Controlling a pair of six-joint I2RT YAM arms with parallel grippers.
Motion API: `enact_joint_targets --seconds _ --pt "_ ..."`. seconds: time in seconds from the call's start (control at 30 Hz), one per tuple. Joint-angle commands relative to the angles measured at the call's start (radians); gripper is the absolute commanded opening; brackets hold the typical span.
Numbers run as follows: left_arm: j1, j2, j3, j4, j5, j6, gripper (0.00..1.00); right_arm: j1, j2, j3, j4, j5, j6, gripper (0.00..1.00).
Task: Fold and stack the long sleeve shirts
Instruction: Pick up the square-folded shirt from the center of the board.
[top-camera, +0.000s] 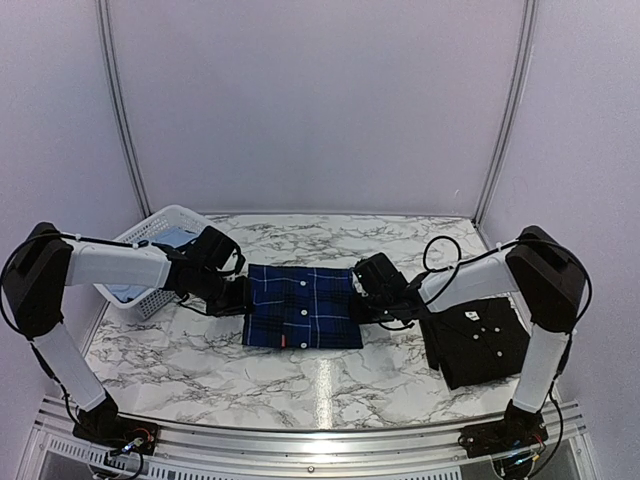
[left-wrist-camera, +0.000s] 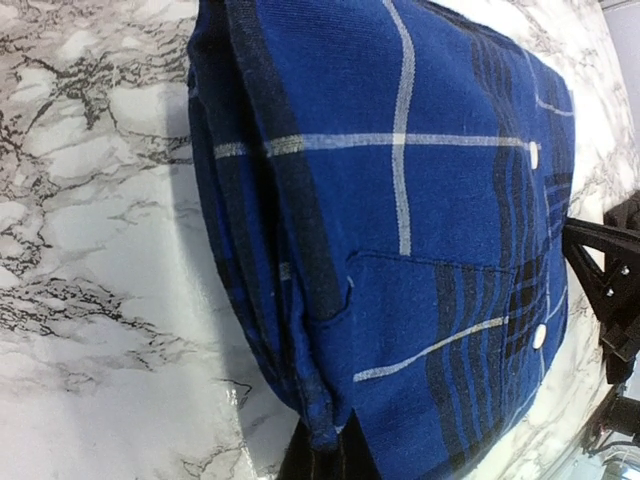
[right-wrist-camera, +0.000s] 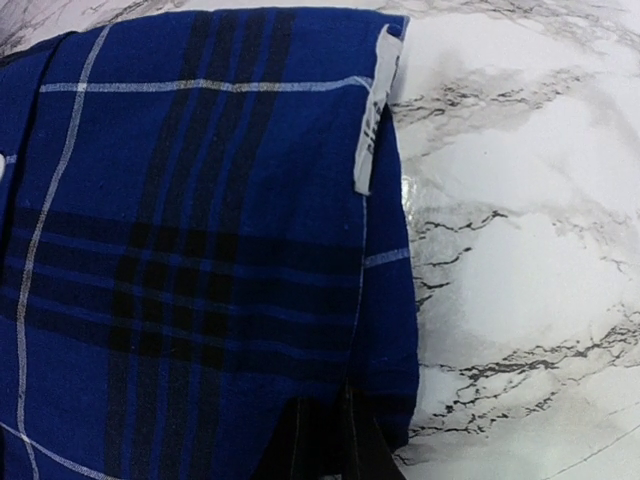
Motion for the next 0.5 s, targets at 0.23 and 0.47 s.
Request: enact_joint_targets --seconds 0.23,0.47 --pt "0.042 -0.13 0.157 -0.153 0.034 0.073 0.0 0.084 0.118 0.114 0.072 -0.108 0.077 0.06" --pt "0.041 -0.11 0.367 -0.263 0.125 0.136 0.0 0.153 0.335 0.397 0.206 -0.322 0.128 0.05"
